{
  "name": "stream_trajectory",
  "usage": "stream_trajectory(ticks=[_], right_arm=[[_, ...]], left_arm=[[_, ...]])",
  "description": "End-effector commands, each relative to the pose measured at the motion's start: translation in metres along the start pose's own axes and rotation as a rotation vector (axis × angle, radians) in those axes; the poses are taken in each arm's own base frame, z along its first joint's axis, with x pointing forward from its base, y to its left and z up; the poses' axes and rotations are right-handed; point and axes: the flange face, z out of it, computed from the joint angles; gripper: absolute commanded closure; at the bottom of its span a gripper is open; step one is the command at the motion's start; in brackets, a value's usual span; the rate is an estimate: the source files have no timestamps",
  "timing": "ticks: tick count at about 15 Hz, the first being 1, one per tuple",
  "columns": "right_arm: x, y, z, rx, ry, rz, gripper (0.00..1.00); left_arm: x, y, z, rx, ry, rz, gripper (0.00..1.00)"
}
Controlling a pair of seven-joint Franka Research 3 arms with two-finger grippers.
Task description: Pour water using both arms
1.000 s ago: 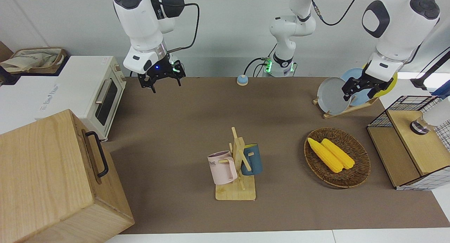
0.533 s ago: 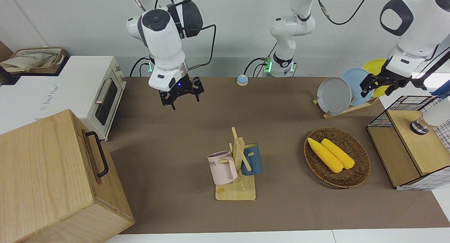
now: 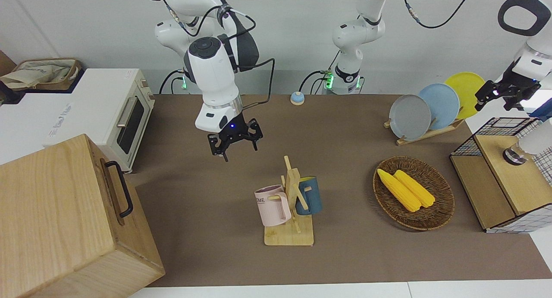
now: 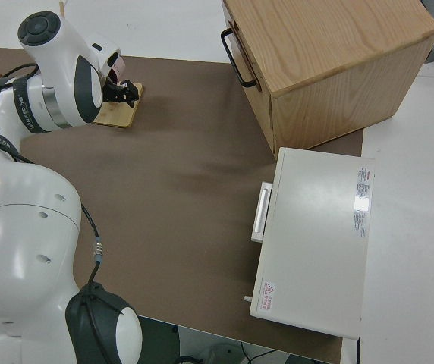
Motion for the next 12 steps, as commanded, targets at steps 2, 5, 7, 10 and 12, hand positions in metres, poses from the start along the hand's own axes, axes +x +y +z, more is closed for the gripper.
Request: stream_trajectory(ticks=[2,5,7,10,12], right_arm=[[0.026,0.001,0.034,-0.015,0.127,-0.069,0.013],[0.044,0.011,0.049,-0.037,0.186,-0.172,0.021],[0.054,0.014,0.053,-0.042,0.206,-0.180,0.030],[0.063,0.014,0.057,-0.046,0.232,-0.183,0.130],[0.071,0.015,0.062,-0.045,0.272,-0.176,0.205]], left_arm=[[-0.009,-0.038,-0.004,0.016,0.061,0.036,0.00],[-0.006,-0.044,-0.008,0.007,0.129,0.020,0.00],[-0.003,-0.049,-0.009,0.026,0.159,0.007,0.00],[-0.003,-0.068,0.003,0.052,0.184,-0.011,0.00],[-0.008,-0.082,0.006,0.069,0.206,-0.017,0.00]])
